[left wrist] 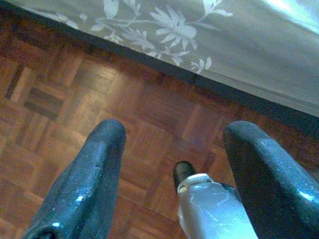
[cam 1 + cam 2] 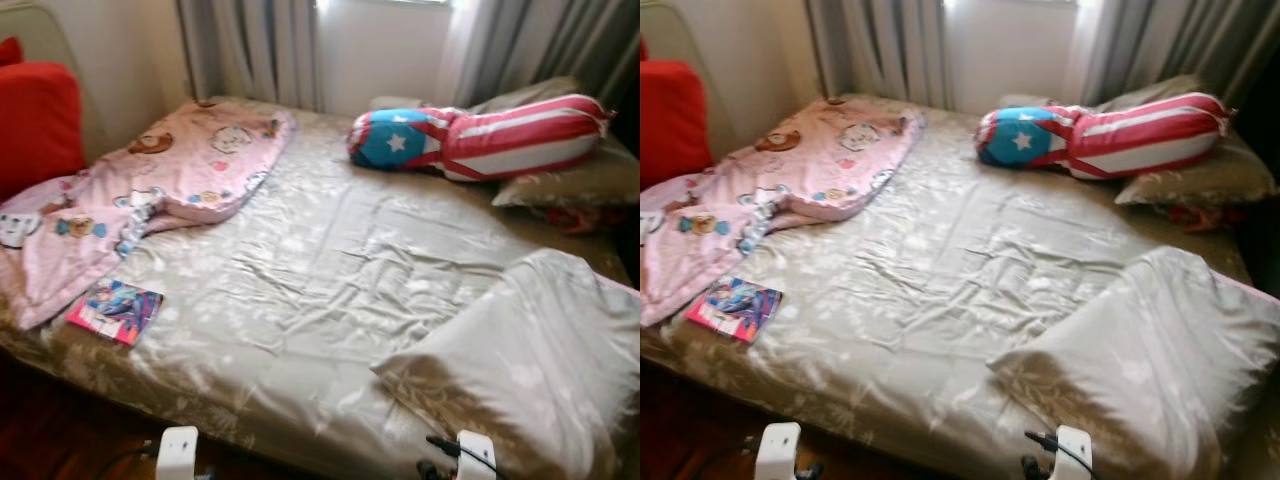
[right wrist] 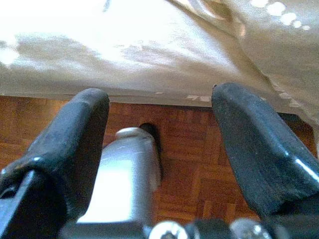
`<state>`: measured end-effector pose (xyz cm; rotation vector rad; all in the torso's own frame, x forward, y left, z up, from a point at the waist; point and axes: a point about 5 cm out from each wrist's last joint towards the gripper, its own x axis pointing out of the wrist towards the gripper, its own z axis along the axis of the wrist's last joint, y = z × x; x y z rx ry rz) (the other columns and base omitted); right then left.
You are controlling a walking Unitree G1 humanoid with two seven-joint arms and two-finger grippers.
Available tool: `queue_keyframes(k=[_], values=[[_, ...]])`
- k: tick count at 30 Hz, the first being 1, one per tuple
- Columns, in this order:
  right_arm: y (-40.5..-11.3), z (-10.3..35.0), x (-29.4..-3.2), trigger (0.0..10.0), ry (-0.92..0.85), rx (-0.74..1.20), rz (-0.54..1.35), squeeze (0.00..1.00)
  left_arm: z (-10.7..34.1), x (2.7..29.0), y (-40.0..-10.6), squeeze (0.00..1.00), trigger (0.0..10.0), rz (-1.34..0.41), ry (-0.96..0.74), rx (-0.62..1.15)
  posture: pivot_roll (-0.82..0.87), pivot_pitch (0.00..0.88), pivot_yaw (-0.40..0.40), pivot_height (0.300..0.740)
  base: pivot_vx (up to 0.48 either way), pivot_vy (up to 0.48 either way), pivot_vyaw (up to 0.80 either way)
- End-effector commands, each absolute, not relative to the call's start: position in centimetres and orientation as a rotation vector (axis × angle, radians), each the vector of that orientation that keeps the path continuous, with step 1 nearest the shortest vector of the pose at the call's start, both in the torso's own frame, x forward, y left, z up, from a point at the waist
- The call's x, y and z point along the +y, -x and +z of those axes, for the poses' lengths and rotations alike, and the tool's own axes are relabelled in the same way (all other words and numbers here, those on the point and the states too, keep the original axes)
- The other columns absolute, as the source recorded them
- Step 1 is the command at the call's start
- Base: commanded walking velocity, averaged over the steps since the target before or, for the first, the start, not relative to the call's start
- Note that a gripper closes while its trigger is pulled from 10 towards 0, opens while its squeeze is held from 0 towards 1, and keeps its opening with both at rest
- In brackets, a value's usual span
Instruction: Clean up the room
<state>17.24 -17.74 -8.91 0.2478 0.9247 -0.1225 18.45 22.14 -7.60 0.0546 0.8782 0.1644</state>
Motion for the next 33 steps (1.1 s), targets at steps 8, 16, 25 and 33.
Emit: queue_keyframes(k=[8, 16, 25, 33], values=[[-17.02, -8.93, -18.65, 10.0, -0.234, 0.934, -0.147, 0.00, -8.05, 20.98, -18.14, 0.00, 10.0, 0.139, -0.031, 0.909, -0.02, 0.000, -0.040, 0.705, 0.000, 0.000, -0.70], [-17.04, -8.92, -18.64, 10.0, -0.235, 0.934, -0.144, 0.00, -8.12, 20.88, -18.03, 0.00, 10.0, 0.142, -0.031, 0.913, -0.02, 0.000, -0.039, 0.705, 0.000, 0.000, -0.70], [-17.10, -8.89, -18.56, 10.0, -0.244, 0.923, -0.149, 0.00, -8.11, 20.66, -18.14, 0.00, 10.0, 0.132, -0.036, 0.910, -0.02, 0.000, -0.035, 0.705, 0.000, 0.000, -0.51], [-17.15, -8.87, -18.38, 10.0, -0.251, 0.917, -0.149, 0.00, -7.99, 20.79, -18.36, 0.00, 10.0, 0.129, -0.058, 0.910, -0.02, 0.000, -0.025, 0.705, 0.000, 0.000, 0.00]])
